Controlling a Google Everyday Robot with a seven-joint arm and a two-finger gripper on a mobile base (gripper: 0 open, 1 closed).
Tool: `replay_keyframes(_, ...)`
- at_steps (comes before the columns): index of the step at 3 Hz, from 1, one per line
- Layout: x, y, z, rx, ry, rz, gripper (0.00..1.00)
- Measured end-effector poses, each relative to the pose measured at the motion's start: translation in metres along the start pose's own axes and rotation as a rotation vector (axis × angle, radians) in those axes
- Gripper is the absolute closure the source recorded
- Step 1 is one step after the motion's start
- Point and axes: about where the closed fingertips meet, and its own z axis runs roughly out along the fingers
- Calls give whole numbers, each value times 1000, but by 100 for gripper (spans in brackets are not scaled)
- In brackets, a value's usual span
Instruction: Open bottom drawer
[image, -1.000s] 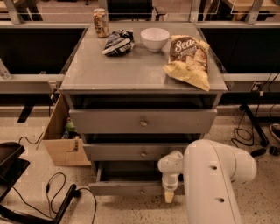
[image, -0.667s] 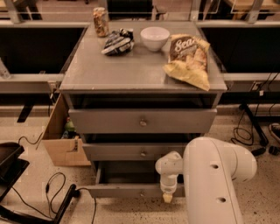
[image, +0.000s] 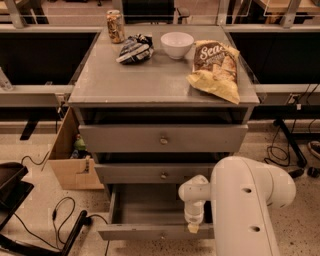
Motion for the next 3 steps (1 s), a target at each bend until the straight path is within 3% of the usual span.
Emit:
replay_keyframes(2, 6, 21, -6, -42, 1, 44, 100)
replay_keyframes(3, 32, 71, -5, -123, 8, 113, 100)
